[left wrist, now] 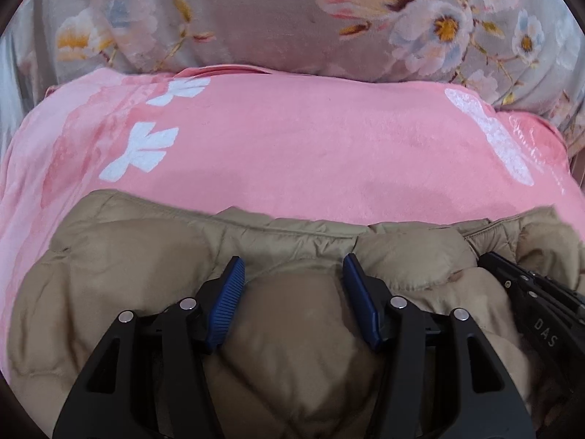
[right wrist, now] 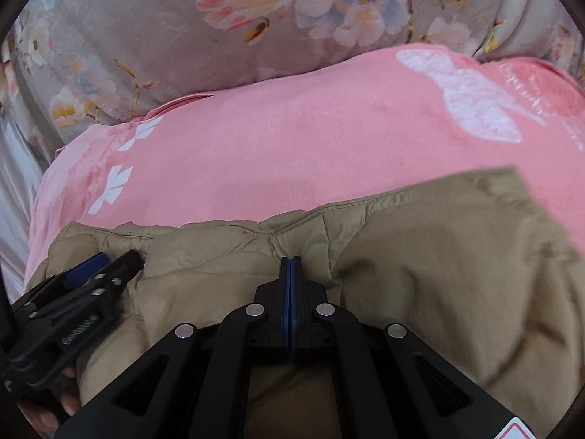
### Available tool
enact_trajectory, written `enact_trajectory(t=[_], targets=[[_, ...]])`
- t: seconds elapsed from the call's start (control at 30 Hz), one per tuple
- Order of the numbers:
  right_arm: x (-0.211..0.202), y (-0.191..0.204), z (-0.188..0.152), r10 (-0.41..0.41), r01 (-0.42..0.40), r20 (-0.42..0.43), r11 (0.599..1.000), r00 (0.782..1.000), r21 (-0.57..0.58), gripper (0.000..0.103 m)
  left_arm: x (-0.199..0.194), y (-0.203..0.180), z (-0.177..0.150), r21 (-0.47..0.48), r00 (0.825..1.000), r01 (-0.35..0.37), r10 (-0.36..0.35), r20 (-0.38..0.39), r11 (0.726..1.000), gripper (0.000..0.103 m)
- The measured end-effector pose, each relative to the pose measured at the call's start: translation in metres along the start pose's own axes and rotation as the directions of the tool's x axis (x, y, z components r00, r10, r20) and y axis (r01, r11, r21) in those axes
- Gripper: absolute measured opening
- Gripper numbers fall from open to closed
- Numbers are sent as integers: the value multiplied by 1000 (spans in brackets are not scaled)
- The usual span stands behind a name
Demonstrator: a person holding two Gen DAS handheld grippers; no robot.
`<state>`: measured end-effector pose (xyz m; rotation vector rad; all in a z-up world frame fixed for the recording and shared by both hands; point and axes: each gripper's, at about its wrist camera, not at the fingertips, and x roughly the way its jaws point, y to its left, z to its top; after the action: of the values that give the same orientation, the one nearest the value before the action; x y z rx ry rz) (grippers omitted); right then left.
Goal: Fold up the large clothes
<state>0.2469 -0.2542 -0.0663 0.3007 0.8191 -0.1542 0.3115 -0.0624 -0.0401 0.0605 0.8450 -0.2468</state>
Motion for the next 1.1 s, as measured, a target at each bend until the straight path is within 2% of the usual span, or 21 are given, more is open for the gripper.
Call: enact_trajectory(t=[0.07, 0.17, 0.27, 0.33, 0.5, 1.1], targets=[[-27, 11, 2, 27, -26, 59, 1000, 998, -10, 4, -23, 17, 3, -59, 1000, 2, -1, 18, 998, 54], [-46, 38, 3, 61, -58, 80, 997, 995, -49, 5, -49, 42, 8, -90, 995, -84, 88, 48, 992, 57], [-27, 64, -9, 43, -38, 39, 992, 998, -119, 5, -40, 55, 4, -83, 985, -171, 173, 19, 982, 58], [-9, 67, -19, 24, -23, 4, 992, 1000, -121, 4, -24, 60, -3, -70, 980, -199, 198, -20, 978, 58], [1, 58, -27, 35, -35, 3, 995, 999, -94, 1, -13, 49, -19, -29, 965, -258, 259, 32, 966, 65], [10, 68, -33, -22, 24, 16, 990, 1000, -141, 0, -6, 51, -23, -37, 966, -253, 255, 46, 967, 66]])
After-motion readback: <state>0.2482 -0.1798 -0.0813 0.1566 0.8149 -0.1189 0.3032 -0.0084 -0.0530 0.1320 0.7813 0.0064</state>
